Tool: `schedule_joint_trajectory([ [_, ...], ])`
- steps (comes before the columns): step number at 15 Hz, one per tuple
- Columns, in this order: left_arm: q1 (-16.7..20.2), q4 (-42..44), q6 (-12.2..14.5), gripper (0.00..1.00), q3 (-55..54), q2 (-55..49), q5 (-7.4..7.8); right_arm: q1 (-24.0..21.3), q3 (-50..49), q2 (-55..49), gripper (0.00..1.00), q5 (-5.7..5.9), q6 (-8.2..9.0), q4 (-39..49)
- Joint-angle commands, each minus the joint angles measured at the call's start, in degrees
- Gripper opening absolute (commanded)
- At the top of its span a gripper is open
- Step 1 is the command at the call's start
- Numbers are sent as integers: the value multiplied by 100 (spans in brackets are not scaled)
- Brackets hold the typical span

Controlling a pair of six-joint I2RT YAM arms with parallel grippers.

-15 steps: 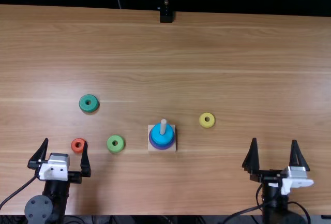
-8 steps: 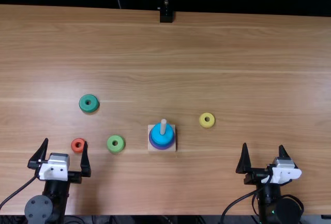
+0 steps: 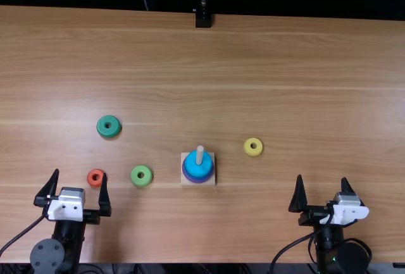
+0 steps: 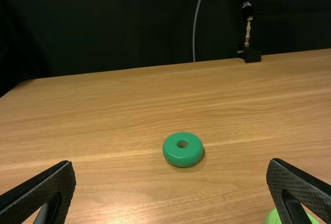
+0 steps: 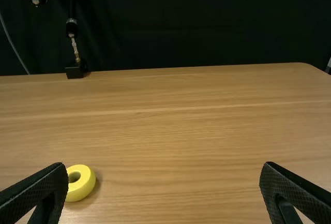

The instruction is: Build the Hanoi tower: stack the rings onto the peg from bottom to top in this color order: purple, dark blue, light blue, dark green, light green, yellow, orange.

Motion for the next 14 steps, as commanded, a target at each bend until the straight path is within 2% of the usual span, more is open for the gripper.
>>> schedule_joint_trajectory([
  [1, 14, -358, 81, 100, -54, -69, 48, -62, -31, -40, 100, -9, -28, -47],
  [10, 22, -369, 70, 100, -54, -69, 27, -62, -40, -40, 100, -9, -28, -47],
  [14, 14, -232, 123, 100, 8, -69, 80, -62, -31, -40, 100, -20, -28, -47],
])
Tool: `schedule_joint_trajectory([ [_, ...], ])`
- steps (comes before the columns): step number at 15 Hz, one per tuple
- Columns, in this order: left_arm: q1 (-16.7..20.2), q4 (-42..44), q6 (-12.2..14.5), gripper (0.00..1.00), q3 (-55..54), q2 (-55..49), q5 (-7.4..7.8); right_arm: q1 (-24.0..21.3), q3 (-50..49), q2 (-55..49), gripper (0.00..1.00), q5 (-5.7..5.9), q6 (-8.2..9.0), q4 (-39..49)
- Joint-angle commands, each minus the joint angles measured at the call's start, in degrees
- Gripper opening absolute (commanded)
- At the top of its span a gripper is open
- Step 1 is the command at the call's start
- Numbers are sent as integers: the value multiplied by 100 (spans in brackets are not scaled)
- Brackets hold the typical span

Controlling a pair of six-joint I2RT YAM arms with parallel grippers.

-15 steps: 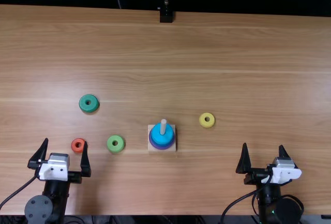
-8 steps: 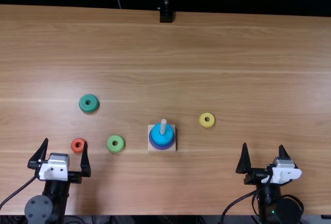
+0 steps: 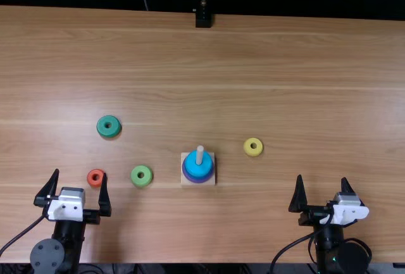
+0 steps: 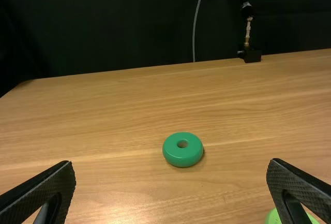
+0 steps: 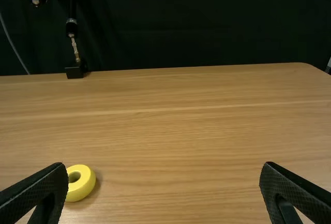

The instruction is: Build the Hanoi tower: stack the rings onto the peg from bottom to top in this color order: purple, dark blue, light blue, dark green, light green, yellow, orange.

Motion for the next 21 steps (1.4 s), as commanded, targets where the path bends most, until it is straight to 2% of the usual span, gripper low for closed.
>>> schedule_joint_trajectory([
  [1, -13, -71, 68, 100, -1, -67, 2, -62, -31, -40, 100, -9, -26, -45],
  [3, 31, 214, 68, 100, 34, -67, -114, -62, -31, -40, 100, -20, -26, -45],
  [5, 57, 203, 68, 100, 360, -67, -346, -62, -31, -40, 100, -9, -26, -45],
  [6, 49, 203, 78, 100, 658, 135, -399, -62, -40, -40, 100, -9, -26, -45],
  [7, 49, 193, 89, 100, 1010, 707, -420, -62, -31, -40, 100, -20, -26, -45],
  [11, 49, 140, 163, 100, 2882, 3502, -336, -62, -40, -40, 100, -9, -26, -45],
  [13, 14, 193, 163, 100, 3568, 4565, -135, -62, -40, -40, 100, -9, -26, -45],
  [16, -197, 193, 152, 100, 4429, 5611, 529, -62, -40, -40, 100, -20, -26, -45],
  [17, -189, 193, 152, 100, 4543, 5998, 635, -62, -40, -40, 100, -9, -26, -45],
  [19, -171, -18, 142, 100, 5343, 6798, 645, -62, -40, -40, 100, -20, -26, -45],
  [21, -171, -535, 110, 100, 5967, 7457, 561, -62, -31, -40, 100, -20, -26, -45],
])
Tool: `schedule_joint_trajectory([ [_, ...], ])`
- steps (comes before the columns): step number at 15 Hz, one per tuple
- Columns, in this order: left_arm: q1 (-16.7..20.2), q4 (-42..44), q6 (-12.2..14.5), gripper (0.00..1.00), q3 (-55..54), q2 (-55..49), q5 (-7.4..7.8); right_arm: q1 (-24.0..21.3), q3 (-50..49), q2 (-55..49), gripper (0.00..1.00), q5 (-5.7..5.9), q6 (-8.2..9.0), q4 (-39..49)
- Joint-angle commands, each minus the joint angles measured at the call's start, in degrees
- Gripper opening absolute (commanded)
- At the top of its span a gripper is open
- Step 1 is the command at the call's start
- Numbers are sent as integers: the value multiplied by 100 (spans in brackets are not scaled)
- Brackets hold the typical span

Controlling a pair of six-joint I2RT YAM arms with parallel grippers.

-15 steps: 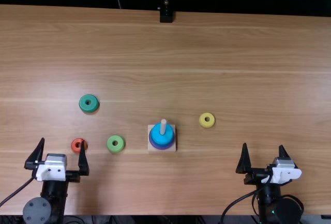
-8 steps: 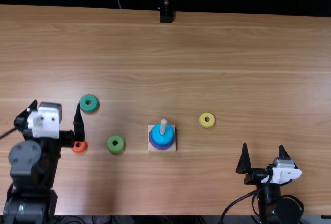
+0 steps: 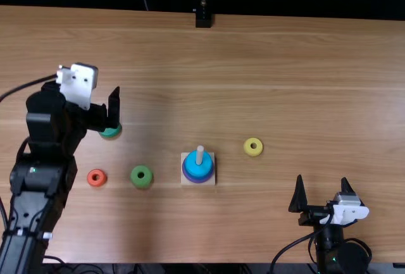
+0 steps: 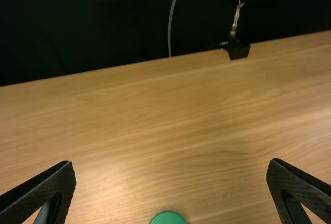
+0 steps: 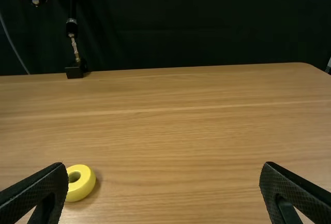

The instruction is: Build the Hanoi tower: stack the rings onto the peg from bottom to top in this color order: purple, dark blue, light blue, dark green, light green, yellow, orange.

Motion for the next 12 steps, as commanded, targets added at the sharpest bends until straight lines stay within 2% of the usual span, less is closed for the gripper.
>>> schedule_joint_trajectory([
  [1, -16, -298, 7, 100, 344, 414, 63, -62, -31, -40, 100, -9, -28, -47],
  [5, -104, -2555, 49, 100, 1522, 1750, 52, -71, -31, -40, 100, -9, -28, -47],
  [6, -148, -2829, 39, 100, 1680, 2022, 10, -62, -40, -40, 100, -20, -28, -47],
  [7, -148, -2935, 28, 100, 1812, 2321, -106, -62, -40, -40, 100, -9, -28, -47],
  [8, -156, -2988, 18, 100, 1944, 2620, -327, -62, -40, -40, 100, -20, -28, -47],
  [10, -200, -3304, 49, 100, 2348, 3016, -928, -62, -31, -40, 100, -20, -28, -47],
  [11, -253, -3494, 60, 100, 2515, 3227, -1182, -62, -31, -40, 100, -9, -28, -47],
  [12, -271, -3578, 60, 100, 2620, 3367, -1224, -62, -40, -40, 100, -20, -28, -47],
])
